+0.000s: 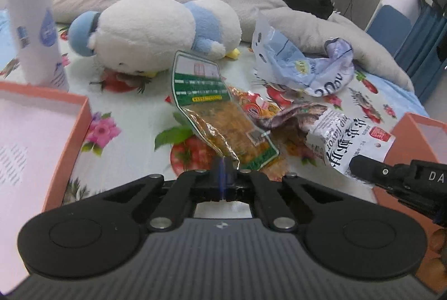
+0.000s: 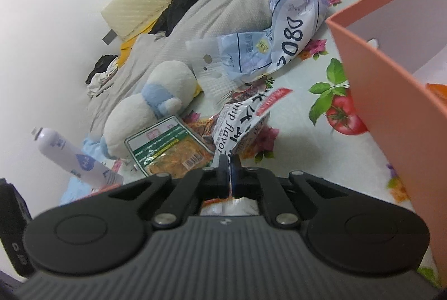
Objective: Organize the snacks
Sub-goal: 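Grasp the green-label bag with the left tool while the right grasps the white printed bag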
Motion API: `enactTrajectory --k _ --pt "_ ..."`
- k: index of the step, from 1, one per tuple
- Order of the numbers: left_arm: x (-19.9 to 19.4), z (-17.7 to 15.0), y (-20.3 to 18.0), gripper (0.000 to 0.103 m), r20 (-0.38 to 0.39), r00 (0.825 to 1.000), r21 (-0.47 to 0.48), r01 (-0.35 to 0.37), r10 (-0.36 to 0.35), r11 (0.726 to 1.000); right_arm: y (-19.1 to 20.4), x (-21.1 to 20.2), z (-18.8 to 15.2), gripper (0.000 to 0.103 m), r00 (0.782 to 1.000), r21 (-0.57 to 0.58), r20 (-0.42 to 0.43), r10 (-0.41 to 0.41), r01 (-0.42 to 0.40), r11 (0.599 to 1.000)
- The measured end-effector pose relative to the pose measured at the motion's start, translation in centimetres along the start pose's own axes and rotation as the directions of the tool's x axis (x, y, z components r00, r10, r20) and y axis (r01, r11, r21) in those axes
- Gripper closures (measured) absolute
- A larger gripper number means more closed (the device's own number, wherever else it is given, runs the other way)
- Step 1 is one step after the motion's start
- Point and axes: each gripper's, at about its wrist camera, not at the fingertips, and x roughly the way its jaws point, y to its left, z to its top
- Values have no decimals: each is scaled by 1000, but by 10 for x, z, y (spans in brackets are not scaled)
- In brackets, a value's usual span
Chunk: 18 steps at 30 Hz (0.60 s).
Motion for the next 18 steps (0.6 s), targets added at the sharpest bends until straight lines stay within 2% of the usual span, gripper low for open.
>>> enactTrajectory --k 7,18 --pt "-55 -32 -8 103 -8 1000 -35 18 -18 999 -2 -48 -22 99 1000 -20 -11 -22 21 1000" --pt "-153 -103 -17 103 -17 1000 -95 12 -14 995 -9 -131 -65 99 999 -62 -23 -35 34 997"
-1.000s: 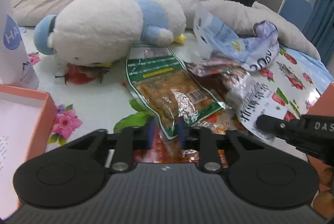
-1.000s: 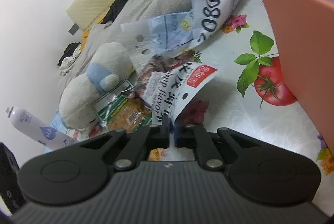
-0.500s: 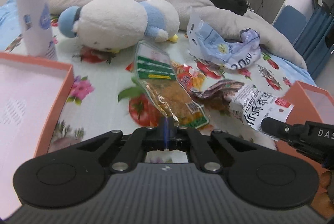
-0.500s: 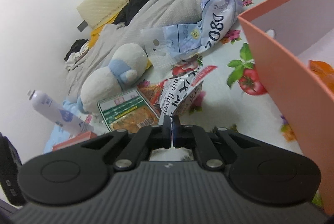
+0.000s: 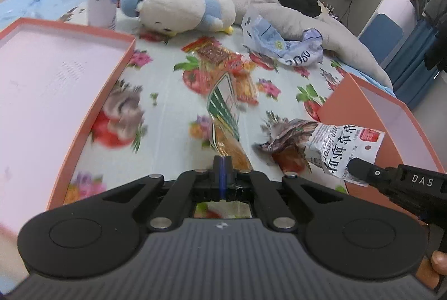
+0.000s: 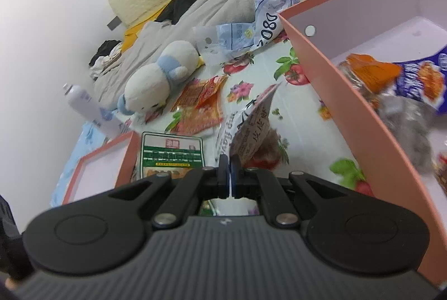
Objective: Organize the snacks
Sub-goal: 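Lift the green-label bag with the left tool while the right lifts the white printed bag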
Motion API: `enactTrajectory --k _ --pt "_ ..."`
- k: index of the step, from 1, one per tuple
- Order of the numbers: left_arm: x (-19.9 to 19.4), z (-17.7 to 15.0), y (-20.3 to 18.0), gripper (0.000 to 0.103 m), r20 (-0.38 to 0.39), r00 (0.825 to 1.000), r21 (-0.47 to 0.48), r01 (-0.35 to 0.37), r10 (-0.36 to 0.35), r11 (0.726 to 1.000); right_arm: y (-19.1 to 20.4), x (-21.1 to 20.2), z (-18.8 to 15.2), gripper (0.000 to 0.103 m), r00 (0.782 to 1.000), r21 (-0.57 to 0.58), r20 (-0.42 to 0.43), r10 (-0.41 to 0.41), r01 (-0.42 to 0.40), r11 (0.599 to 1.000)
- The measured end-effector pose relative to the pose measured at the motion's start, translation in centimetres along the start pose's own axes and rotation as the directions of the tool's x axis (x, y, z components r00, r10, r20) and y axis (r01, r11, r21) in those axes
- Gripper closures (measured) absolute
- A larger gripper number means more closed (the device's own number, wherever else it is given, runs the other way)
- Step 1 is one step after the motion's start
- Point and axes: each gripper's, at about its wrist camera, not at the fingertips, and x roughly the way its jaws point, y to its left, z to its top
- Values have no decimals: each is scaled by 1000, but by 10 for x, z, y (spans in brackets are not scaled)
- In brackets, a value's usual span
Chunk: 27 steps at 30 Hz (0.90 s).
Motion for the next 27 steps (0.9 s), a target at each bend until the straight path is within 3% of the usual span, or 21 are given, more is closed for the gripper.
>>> enactTrajectory --k 11,18,27 --pt "-54 -57 0 103 -67 998 -52 -11 7 999 -7 -70 -53 99 998 -63 -66 13 -18 998" --pt "-62 -69 2 103 -123 991 -8 -47 46 999 -9 -83 -79 98 992 -102 -128 7 -20 995" --pt "-63 -71 11 102 -152 984 -6 -99 96 995 -11 -84 -88 90 983 -163 -184 26 -56 985"
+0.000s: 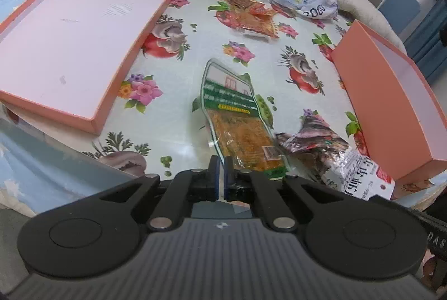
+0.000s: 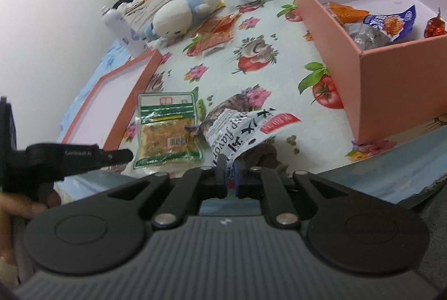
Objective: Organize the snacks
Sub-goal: 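Lift the green-label bag with the left tool while the right lifts the white printed bag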
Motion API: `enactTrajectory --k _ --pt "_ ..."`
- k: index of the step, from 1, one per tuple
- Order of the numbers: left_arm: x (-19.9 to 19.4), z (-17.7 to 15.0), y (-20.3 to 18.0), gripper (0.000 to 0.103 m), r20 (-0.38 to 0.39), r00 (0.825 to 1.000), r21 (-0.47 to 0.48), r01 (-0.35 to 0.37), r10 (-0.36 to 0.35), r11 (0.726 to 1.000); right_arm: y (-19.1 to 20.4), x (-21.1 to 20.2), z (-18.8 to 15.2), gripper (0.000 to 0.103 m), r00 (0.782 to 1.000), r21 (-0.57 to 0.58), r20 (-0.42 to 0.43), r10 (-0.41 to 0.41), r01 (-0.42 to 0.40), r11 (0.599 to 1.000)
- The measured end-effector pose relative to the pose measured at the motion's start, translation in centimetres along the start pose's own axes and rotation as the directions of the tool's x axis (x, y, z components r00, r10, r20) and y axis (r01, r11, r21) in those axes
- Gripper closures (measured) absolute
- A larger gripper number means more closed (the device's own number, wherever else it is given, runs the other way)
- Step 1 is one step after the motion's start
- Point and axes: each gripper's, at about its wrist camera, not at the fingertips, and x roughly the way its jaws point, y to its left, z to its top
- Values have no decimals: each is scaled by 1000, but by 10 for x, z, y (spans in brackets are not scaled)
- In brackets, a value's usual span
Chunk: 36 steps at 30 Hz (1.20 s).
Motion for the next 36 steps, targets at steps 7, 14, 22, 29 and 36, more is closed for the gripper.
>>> enactTrajectory --k 7,14,22,29,36 --pt "-5 6 -5 37 9 999 23 -31 30 999 15 -13 -9 33 1000 -134 9 29 -27 991" --pt "-5 21 -22 12 60 998 55 -21 17 998 33 -17 3 29 994 -304 107 36 -2 953" --pt "24 30 -38 6 9 1000 70 -19 19 997 27 21 27 29 992 -384 116 -46 88 919" --pt "60 28 -39 6 -75 996 58 -48 52 997 19 55 21 29 997 -415 33 -65 73 907" --pt "81 17 -35 8 -123 991 62 -52 59 997 16 74 11 35 997 -429 -13 -70 58 901"
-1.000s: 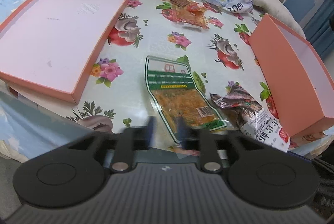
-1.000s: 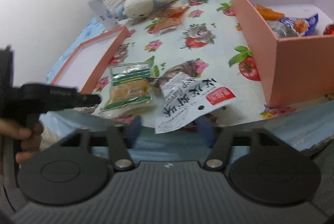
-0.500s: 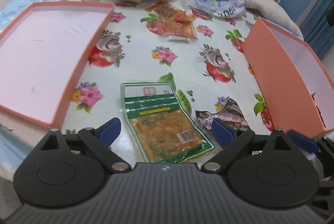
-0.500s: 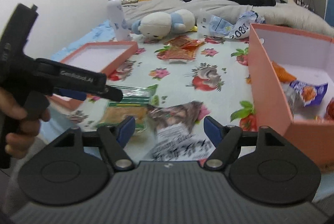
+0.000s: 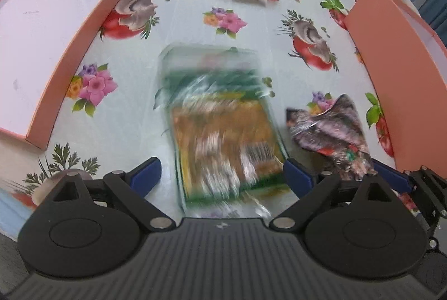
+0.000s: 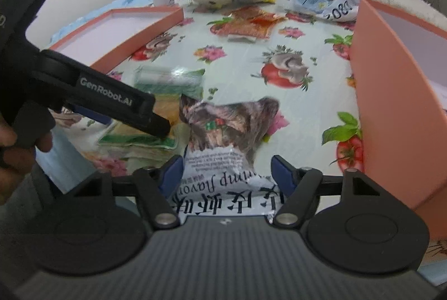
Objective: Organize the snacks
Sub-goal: 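Lift the green-label bag with the left tool while the right lifts the white printed bag, then carry the green-label bag in the left tool while the right carries the white bag over the deep box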
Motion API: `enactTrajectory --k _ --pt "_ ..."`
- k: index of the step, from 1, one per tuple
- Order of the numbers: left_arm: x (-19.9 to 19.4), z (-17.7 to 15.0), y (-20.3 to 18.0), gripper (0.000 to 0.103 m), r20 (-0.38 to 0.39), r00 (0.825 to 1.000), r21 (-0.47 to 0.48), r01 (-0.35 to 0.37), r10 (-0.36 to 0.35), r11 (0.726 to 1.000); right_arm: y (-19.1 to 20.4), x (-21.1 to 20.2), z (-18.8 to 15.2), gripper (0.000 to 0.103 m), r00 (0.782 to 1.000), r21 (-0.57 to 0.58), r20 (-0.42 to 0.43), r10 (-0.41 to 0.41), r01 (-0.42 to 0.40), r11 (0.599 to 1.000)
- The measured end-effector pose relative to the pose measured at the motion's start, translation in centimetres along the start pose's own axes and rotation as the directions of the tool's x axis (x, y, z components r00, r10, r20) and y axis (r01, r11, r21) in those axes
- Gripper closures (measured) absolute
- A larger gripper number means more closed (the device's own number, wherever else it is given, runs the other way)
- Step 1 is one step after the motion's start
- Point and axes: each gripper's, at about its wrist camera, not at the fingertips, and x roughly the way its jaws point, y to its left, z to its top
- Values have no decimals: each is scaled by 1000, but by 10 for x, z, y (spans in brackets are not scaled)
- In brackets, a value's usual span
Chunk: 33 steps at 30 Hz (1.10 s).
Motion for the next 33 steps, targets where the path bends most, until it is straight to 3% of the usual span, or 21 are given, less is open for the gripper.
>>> enactTrajectory --k 8,10,16,22,25,28,33 --pt "1 -3 -12 16 24 998 83 -51 49 995 0 4 -3 45 1000 23 3 10 -10 1000" --pt "-1 -2 -11 15 21 999 88 -33 31 996 -1 3 -2 52 1000 31 3 -8 8 999" --pt "-15 7 -14 6 94 995 144 -56 43 988 -11 -3 1 54 1000 82 5 -29 29 996" --pt "7 23 -20 6 110 993 162 -53 35 985 -12 -6 1 54 999 98 11 -42 41 994" --pt "23 26 -18 17 74 997 131 -37 27 991 -12 -9 0 54 998 110 15 -54 52 993" --pt "24 23 -26 29 92 995 170 -57 41 984 -13 -10 -1 54 998 120 15 -60 57 991" --pt "17 21 -29 47 77 997 162 -27 15 986 -15 -17 4 54 996 135 32 -81 76 988"
